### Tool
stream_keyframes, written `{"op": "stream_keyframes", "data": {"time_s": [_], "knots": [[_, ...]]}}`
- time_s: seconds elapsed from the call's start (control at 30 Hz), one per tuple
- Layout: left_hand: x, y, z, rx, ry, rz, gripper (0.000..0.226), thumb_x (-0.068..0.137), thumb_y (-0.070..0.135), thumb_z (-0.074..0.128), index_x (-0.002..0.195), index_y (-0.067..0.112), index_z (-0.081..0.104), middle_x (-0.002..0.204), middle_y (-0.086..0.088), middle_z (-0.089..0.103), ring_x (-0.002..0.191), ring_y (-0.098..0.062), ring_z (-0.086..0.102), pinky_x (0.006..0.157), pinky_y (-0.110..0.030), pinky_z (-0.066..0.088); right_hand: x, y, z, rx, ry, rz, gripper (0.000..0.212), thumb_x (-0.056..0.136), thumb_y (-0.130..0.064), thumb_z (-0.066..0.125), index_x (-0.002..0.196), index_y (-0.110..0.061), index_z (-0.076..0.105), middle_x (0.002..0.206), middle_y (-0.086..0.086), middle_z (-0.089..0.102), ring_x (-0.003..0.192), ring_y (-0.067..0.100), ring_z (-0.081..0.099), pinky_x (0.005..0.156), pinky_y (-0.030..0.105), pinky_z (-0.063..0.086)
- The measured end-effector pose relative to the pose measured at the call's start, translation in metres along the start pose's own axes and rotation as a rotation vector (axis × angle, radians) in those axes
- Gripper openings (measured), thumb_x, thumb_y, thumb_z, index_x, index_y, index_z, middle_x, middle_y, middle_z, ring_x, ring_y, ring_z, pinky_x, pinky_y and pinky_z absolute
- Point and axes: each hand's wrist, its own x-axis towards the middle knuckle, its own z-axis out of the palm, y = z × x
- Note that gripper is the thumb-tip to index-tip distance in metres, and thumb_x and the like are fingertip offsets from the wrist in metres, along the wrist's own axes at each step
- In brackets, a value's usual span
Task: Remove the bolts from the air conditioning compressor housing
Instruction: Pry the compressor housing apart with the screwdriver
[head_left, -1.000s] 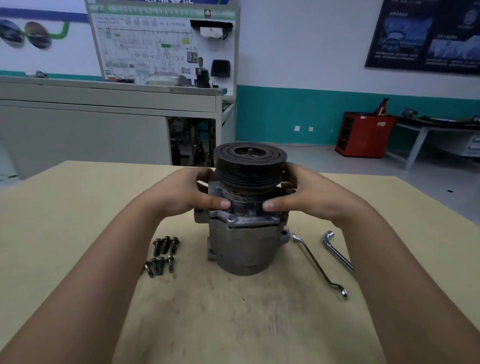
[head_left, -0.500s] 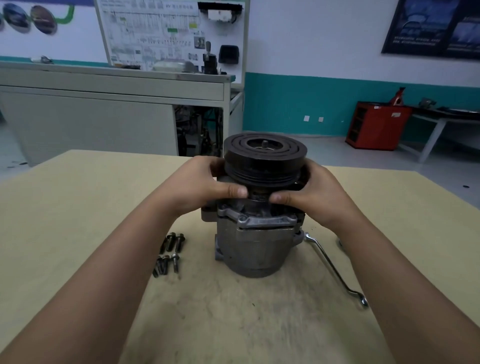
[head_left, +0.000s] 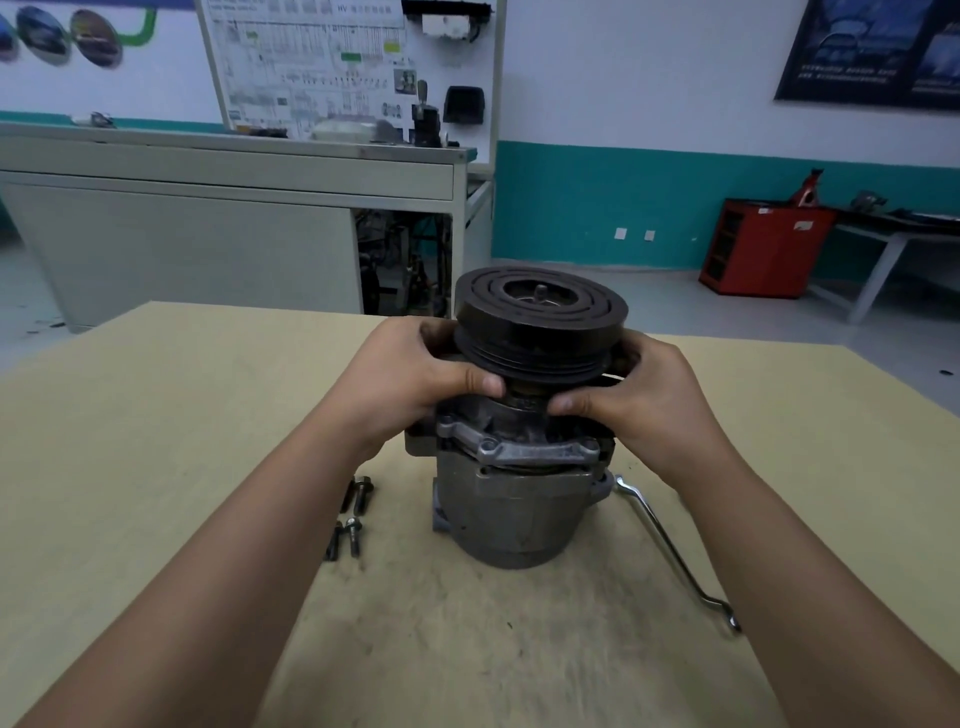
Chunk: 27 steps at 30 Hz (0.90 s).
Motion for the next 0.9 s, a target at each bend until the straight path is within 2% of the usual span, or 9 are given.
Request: {"op": "stream_keyframes", "data": {"time_s": [0.1, 0.23, 0.33, 0.43, 0.57, 0.73, 0.9], "knots": [[0.000, 0.008, -0.003, 0.017, 0.014, 0.041, 0.040, 0.042, 0.023, 0.085, 0.081, 0.025, 0.075, 0.090, 0.006, 0.075, 0.090, -0.010, 0.070, 0.081, -0.026, 0.056, 0.000, -0.008, -0.002, 0.038, 0.014, -0.024, 0.060, 0.029, -0.042, 0.080, 0.087, -0.036, 0.062, 0.084, -0.032, 0.068, 0.084, -0.013, 0.062, 0.065, 0.004, 0.046], [-0.003, 0.022, -0.004, 0.023, 0.033, 0.107, 0.037, 0.042, 0.016, 0.083, 0.075, 0.033, 0.076, 0.087, 0.009, 0.075, 0.090, -0.006, 0.069, 0.079, -0.024, 0.054, -0.001, -0.022, -0.006, 0.068, 0.024, -0.076, 0.060, 0.030, -0.034, 0.083, 0.087, -0.035, 0.064, 0.087, -0.026, 0.070, 0.086, -0.010, 0.063, 0.066, 0.007, 0.048], [-0.006, 0.031, -0.007, 0.040, 0.037, 0.148, 0.044, 0.037, 0.022, 0.084, 0.077, 0.037, 0.075, 0.086, 0.010, 0.074, 0.089, -0.006, 0.069, 0.075, -0.022, 0.054, -0.002, -0.031, -0.006, 0.068, 0.022, -0.112, 0.061, 0.030, -0.033, 0.083, 0.088, -0.035, 0.064, 0.088, -0.024, 0.070, 0.086, -0.009, 0.064, 0.067, 0.008, 0.049], [-0.008, 0.041, -0.010, 0.036, 0.034, 0.178, 0.043, 0.036, 0.034, 0.082, 0.078, 0.038, 0.074, 0.087, 0.012, 0.074, 0.089, -0.005, 0.068, 0.073, -0.019, 0.053, 0.001, -0.042, -0.008, 0.054, 0.022, -0.156, 0.063, 0.029, -0.041, 0.081, 0.089, -0.035, 0.063, 0.088, -0.026, 0.070, 0.088, -0.009, 0.063, 0.070, 0.007, 0.048], [-0.004, 0.055, -0.013, 0.029, 0.023, 0.187, 0.047, 0.033, 0.026, 0.088, 0.076, 0.039, 0.075, 0.084, 0.014, 0.074, 0.087, -0.002, 0.068, 0.071, -0.015, 0.050, 0.008, -0.058, -0.012, 0.058, 0.011, -0.161, 0.063, 0.028, -0.042, 0.080, 0.088, -0.034, 0.062, 0.086, -0.028, 0.069, 0.087, -0.009, 0.064, 0.069, 0.007, 0.048], [-0.003, 0.070, -0.015, 0.011, 0.020, 0.177, 0.041, 0.040, 0.021, 0.091, 0.077, 0.030, 0.076, 0.089, 0.007, 0.075, 0.091, -0.007, 0.069, 0.073, -0.017, 0.052, 0.011, -0.067, -0.016, 0.072, 0.019, -0.148, 0.064, 0.027, -0.042, 0.080, 0.089, -0.033, 0.063, 0.089, -0.025, 0.070, 0.089, -0.007, 0.064, 0.073, 0.010, 0.049], [-0.008, 0.082, -0.013, -0.016, 0.017, 0.149, 0.034, 0.045, 0.021, 0.088, 0.076, 0.031, 0.077, 0.087, 0.008, 0.075, 0.087, -0.006, 0.069, 0.069, -0.014, 0.050, 0.008, -0.081, -0.019, 0.103, 0.021, -0.121, 0.060, 0.026, -0.041, 0.080, 0.083, -0.033, 0.063, 0.081, -0.028, 0.070, 0.081, -0.010, 0.064, 0.067, 0.006, 0.048]]}}
